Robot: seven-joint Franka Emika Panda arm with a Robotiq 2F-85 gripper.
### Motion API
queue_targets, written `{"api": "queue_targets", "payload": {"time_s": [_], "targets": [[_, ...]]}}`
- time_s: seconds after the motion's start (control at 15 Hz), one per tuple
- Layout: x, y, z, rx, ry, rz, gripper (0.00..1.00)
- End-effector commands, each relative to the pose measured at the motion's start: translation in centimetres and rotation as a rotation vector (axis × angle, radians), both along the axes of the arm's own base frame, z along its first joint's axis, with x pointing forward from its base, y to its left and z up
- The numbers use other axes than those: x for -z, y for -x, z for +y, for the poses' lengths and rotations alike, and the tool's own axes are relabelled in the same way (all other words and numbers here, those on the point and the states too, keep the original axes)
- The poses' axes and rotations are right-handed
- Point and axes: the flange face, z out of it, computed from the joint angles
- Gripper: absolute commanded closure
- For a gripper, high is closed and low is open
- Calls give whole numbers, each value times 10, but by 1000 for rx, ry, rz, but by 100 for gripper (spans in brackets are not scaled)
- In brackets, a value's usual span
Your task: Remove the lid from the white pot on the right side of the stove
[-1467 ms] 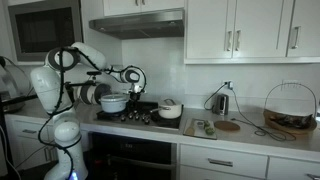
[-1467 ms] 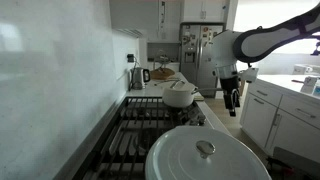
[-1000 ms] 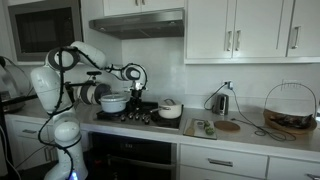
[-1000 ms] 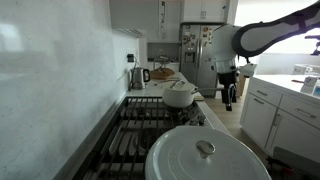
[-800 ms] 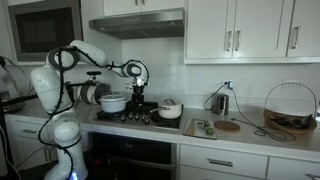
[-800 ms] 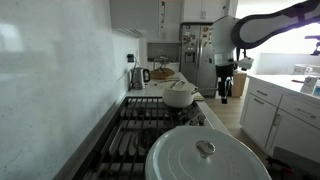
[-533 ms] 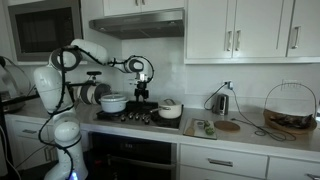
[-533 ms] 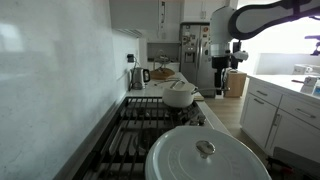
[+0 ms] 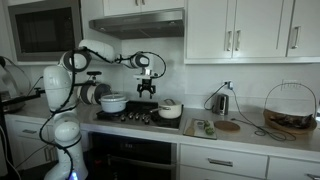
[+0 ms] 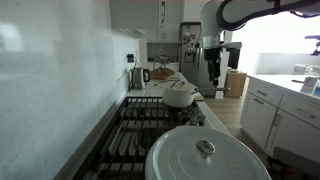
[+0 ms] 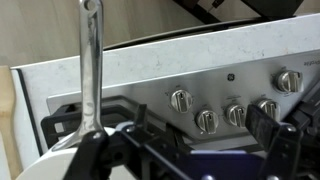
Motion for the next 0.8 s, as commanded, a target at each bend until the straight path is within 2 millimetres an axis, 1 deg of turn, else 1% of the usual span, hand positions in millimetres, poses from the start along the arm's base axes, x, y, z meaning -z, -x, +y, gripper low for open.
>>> {"api": "queue_targets", "payload": {"time_s": [0.0,0.27,0.4,0.47,0.53,0.73], "targets": [[-18,-20,3,-179,8,40,0],[-33,-36,-1,-404,-56,53,0],[-37,-41,-2,-516,-99,67,0],[-38,-41,-1,-519,-93,72,0],[-31,-36,-1,-472,-69,54,0],[-29,-38,-1,-478,-71,59,0]]}}
